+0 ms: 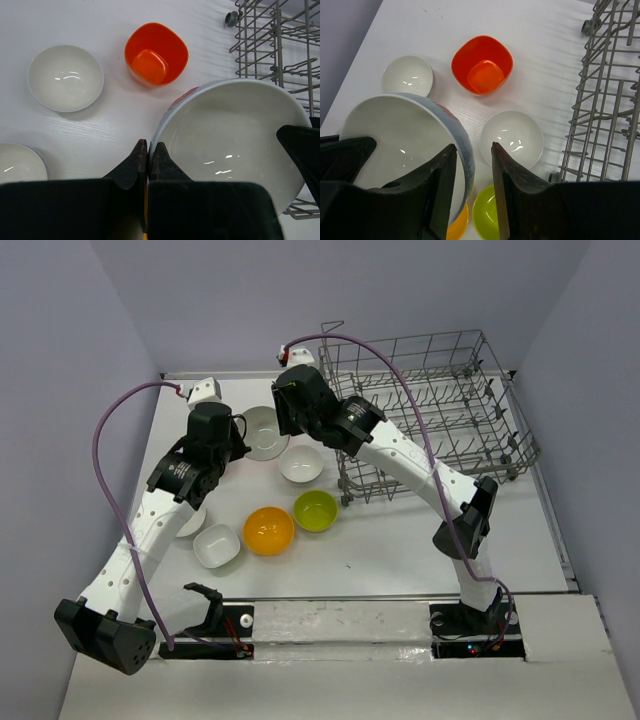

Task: Load the bowls into the dish rack

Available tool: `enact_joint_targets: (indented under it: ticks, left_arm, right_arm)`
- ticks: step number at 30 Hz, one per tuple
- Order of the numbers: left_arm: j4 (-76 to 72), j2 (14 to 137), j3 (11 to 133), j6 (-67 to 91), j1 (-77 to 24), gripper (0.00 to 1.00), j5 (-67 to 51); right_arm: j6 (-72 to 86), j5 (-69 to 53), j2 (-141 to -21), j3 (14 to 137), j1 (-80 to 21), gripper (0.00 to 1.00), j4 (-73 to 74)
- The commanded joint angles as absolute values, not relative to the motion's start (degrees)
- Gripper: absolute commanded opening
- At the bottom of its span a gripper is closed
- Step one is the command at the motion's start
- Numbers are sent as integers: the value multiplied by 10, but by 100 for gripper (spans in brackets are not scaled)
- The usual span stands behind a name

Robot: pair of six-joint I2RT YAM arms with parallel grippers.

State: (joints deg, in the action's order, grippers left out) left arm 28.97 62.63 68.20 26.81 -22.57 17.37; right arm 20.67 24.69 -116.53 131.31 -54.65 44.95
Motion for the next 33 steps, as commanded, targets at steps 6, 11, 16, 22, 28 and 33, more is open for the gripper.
enact_joint_targets:
  ticks: [6, 11, 16, 22, 28, 33]
  left_arm:
    - [242, 621, 717, 272, -231, 0, 180]
    - [241, 623, 721, 272, -233, 0, 181]
    - [239, 623, 722, 272, -234, 0, 183]
    - [239, 628, 726, 272, -236, 0, 185]
    - [239, 628, 725, 273, -239, 0, 187]
    - [238, 630, 726, 272, -240, 0, 189]
  right_arm:
    - [204, 249, -1169, 1313, -554, 35, 434]
    - [205, 249, -1169, 1307, -554, 34, 437]
    - [205, 250, -1169, 1301, -554, 33, 443]
    - [208, 250, -1174, 1300, -554, 32, 452]
    - [205, 254, -1171, 1302, -554, 26, 449]
    - [206, 254, -1171, 1299, -554, 2, 450]
